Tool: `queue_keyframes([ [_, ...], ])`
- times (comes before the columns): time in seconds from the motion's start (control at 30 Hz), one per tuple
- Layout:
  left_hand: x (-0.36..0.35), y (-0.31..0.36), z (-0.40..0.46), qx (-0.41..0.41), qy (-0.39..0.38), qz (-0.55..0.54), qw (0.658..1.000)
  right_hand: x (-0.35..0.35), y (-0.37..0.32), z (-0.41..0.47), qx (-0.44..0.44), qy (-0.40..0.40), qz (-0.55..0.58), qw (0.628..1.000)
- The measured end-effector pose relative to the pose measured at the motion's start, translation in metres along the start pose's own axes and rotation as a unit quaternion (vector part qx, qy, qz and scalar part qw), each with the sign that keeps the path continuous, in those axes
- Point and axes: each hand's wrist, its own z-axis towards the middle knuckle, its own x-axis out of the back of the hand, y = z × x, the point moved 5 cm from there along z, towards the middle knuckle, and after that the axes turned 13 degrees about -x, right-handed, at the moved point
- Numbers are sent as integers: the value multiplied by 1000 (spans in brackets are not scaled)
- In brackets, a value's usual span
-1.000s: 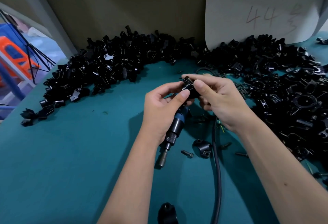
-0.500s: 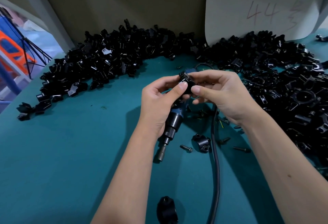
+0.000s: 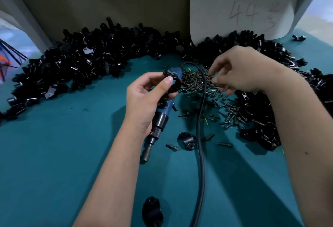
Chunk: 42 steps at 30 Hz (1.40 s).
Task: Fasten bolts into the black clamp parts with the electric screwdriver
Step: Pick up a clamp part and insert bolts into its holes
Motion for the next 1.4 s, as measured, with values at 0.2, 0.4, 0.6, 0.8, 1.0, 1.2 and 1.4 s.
queue_keyframes([
  [0.2, 4, 1, 1, -3, 30, 18, 999, 4, 5, 19, -114, 8, -122, 986],
  [0.4, 9, 4, 2, -1, 63, 24, 998, -30, -25, 35, -35, 75, -184, 979],
  [0.6, 15, 5, 5, -4, 87, 11, 996, -79, -41, 52, -7, -29, -265, 964],
  [0.8, 16, 2, 6, -10, 108, -4, 994, -114, -60, 24, 73, 41, -187, 979],
  [1.0, 29, 10, 8, -27, 116, 2, 993, -129, -76, 4, 123, 80, -125, 981],
  [1.2, 34, 10, 8, -56, 130, 3, 990, -108, -60, 2, 89, 88, -63, 990],
  [1.4, 29, 4, 10, -96, 78, 66, 990, -72, -19, 13, 16, 94, 181, 979],
])
